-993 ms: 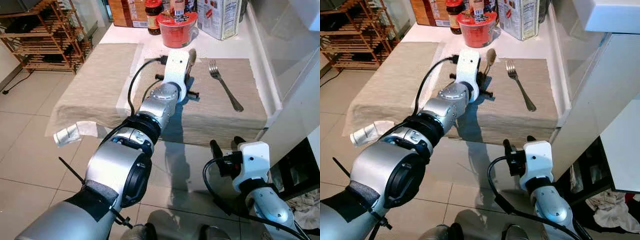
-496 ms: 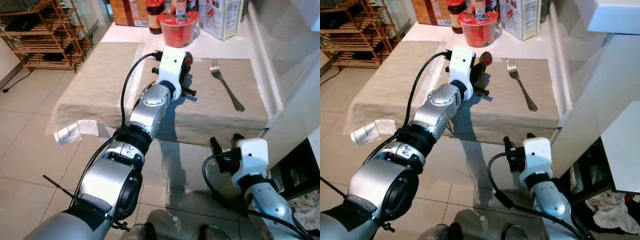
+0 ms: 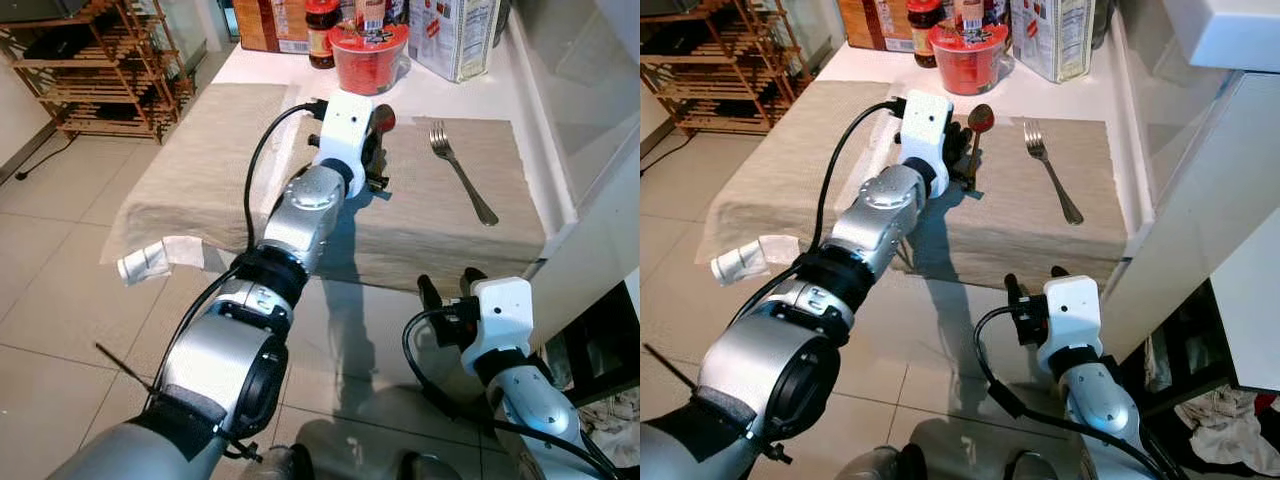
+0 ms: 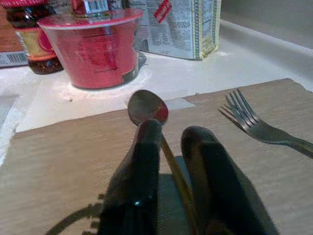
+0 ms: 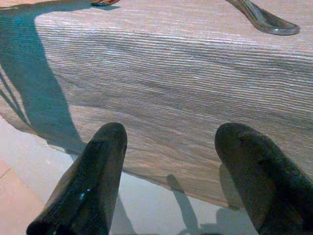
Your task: Setting the table
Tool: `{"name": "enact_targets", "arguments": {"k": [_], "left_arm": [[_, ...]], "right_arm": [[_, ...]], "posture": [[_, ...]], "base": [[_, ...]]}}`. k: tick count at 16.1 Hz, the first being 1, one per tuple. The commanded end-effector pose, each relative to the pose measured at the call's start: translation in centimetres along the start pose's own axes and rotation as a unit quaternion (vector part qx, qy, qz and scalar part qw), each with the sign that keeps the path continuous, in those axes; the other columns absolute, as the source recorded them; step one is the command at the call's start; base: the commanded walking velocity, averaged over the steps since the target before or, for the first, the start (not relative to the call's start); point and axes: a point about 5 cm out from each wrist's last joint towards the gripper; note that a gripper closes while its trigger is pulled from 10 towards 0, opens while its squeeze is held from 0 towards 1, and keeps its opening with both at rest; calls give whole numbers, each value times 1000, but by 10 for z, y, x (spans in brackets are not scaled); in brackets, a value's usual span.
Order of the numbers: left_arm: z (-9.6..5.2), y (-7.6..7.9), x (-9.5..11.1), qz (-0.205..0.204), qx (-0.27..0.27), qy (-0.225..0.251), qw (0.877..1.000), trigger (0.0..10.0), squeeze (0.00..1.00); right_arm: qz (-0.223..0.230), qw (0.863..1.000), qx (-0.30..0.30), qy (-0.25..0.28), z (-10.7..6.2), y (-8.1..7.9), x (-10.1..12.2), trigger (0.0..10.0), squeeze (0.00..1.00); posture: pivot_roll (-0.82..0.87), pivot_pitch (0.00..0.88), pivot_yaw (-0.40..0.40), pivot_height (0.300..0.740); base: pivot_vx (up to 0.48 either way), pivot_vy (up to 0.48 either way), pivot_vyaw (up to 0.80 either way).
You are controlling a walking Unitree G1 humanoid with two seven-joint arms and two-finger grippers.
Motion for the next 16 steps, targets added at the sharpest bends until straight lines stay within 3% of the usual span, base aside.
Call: {"name": "enact_targets", "arguments": {"k": [1,5,12,13,16], "left_arm": [[1,2,-3,7,2,-19,1000,10000,1000],[5,14,-7,4,-9,-53,999,10000,1000],[11,18,4,9,-1,-66,998,10000,1000],[11,19,5,6,0,-67,998,10000,0],[12,18,6,1,1,-68,998,10000,0]], "right_arm": [[0,1000,5,2,0,-2,0,10000,0],[3,1000,15,13,-7,-3,8,10000,0],[20,996,87,3,-24,-6,25,10000,0],[27,996,89,6,-24,-7,27,10000,0],[32,996,89,7,-23,-10,29,10000,0]], "posture": [[-154,89,99,740],[-172,95,110,740],[-194,103,119,740],[-195,106,121,740],[-197,107,125,740]], "base": [[0,0,0],[0,0,0],[0,0,0],[0,0,0],[0,0,0]]}}
Point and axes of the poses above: a point about 5 cm out from each wrist's last joint towards the gripper, its own z axis pointing out of the wrist towards the gripper, its own x axis along the axis of the wrist's last joint, y = z × x, and after that the axes turned 9 degrees about z, right-handed
